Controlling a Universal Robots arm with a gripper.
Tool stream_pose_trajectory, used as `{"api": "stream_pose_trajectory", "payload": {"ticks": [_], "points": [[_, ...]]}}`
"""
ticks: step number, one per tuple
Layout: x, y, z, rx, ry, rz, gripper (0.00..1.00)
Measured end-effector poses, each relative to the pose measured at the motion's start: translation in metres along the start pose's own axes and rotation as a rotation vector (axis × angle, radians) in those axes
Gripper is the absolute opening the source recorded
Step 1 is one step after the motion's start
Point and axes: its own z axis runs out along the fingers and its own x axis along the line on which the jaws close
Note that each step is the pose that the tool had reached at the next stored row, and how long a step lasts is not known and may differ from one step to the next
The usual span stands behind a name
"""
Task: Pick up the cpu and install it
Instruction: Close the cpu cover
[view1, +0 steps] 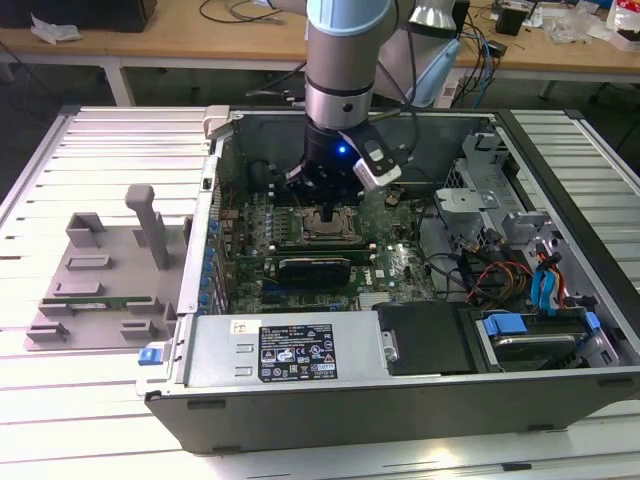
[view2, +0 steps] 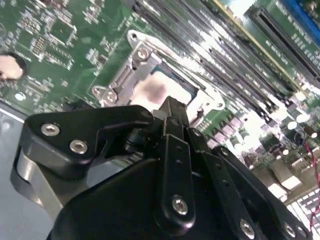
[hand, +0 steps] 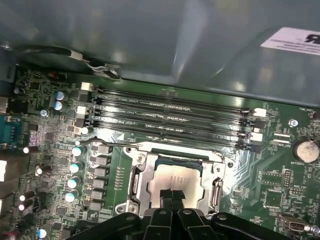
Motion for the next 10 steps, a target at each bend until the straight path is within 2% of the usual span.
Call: {"api": "stream_pose_trajectory", "payload": {"ticks": [1, 3, 5, 10], "points": [[0.0, 0.0, -0.0016, 0.0, 0.0, 0.0, 0.11], [0.0, 0.0001, -0.0088, -0.0001, -0.0001, 0.0, 0.11], [0.0001, 0.0003, -0.0194, 0.0001, -0.0026, 0.001, 0.11], [0.0001, 0.0002, -0.0194, 0.0004, -0.0038, 0.004, 0.11]]}}
